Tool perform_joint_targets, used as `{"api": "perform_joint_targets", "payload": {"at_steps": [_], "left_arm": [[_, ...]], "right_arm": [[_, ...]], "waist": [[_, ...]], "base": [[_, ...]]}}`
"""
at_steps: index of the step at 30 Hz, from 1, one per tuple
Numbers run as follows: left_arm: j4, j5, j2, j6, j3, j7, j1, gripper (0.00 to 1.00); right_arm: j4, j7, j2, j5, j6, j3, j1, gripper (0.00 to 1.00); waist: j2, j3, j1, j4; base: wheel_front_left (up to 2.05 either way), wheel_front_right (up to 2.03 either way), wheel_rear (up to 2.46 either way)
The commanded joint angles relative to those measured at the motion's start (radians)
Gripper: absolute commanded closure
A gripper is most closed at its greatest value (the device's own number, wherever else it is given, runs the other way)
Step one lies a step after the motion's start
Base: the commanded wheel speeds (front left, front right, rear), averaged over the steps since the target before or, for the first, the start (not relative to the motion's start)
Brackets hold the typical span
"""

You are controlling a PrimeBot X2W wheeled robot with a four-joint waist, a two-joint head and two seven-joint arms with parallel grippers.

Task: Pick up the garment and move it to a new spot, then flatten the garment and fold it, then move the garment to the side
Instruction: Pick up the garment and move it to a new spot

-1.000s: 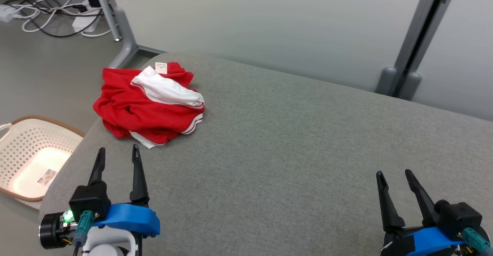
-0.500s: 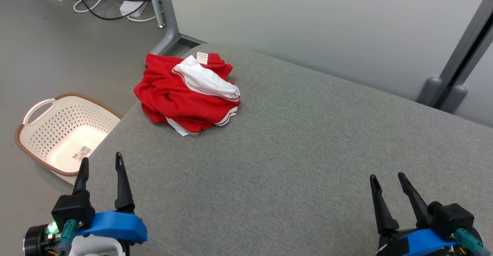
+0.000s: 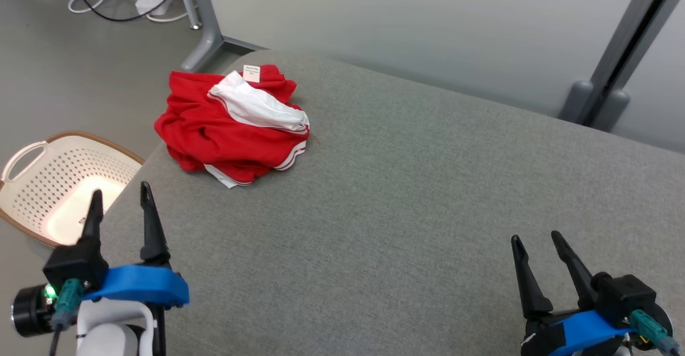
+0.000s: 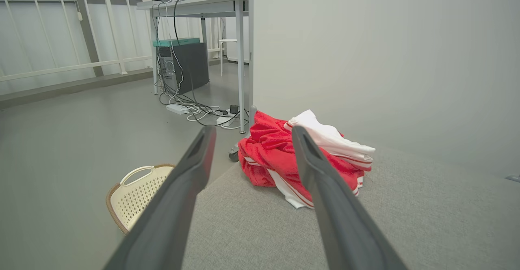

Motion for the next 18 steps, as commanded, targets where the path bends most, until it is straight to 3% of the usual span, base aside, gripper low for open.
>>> {"api": "perform_joint_targets", "payload": {"at_steps": [1, 18], "left_arm": [[0.007, -0.008, 0.014, -0.006, 0.011, -0.006, -0.041, 0.00], [0.209, -0.089, 0.168, -0.101, 0.113, -0.028, -0.526, 0.00]], "right_arm": [[-0.014, 0.008, -0.006, -0.017, 0.000, -0.003, -0.018, 0.00], [-0.263, 0.117, -0.005, -0.145, 0.000, -0.033, -0.118, 0.00]], "waist": [[0.0000, 0.016, 0.0000, -0.012], [0.0000, 0.309, 0.0000, -0.215]], "base": [[0.00, 0.00, 0.00], [0.00, 0.00, 0.00]]}}
